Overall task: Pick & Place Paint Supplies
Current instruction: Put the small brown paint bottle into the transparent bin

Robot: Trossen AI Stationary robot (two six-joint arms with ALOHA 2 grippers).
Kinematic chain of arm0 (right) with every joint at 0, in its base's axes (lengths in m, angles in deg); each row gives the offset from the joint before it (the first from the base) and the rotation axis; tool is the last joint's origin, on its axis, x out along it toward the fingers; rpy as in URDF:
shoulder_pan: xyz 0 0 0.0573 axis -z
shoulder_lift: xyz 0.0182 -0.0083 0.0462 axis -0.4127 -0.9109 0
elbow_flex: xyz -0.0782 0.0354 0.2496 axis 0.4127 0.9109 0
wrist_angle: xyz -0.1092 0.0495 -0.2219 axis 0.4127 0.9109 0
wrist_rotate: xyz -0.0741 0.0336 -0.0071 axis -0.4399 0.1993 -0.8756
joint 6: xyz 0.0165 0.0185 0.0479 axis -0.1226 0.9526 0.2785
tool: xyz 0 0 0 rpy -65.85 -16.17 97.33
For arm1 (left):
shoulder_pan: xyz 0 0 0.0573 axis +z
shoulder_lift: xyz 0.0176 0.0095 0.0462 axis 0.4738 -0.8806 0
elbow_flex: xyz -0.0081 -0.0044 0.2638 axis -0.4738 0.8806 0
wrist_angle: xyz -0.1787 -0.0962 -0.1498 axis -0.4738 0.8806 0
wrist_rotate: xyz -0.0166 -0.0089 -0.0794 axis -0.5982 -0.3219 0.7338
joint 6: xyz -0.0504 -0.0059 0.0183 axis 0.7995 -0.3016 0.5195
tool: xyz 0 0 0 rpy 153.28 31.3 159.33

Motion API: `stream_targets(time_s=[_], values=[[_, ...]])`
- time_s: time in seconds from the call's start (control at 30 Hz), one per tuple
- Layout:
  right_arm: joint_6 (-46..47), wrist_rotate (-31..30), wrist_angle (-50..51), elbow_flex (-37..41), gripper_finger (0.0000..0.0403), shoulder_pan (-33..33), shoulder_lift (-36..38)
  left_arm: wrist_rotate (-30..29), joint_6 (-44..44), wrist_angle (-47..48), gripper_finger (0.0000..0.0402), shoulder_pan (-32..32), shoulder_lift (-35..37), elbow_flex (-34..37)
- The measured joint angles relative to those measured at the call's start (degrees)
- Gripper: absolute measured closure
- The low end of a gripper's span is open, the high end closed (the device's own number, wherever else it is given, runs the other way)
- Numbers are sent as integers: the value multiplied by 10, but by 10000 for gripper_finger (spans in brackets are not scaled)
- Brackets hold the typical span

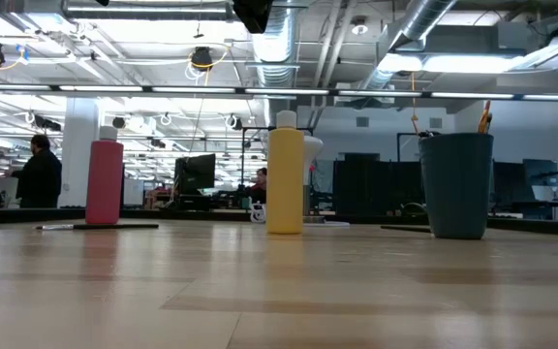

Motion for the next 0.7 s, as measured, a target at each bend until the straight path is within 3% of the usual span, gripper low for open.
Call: stream_targets(time_s=[0.7], values=[[-14, 17, 5, 0, 403, 11, 0, 0, 0, 0, 183, 0, 0, 0]])
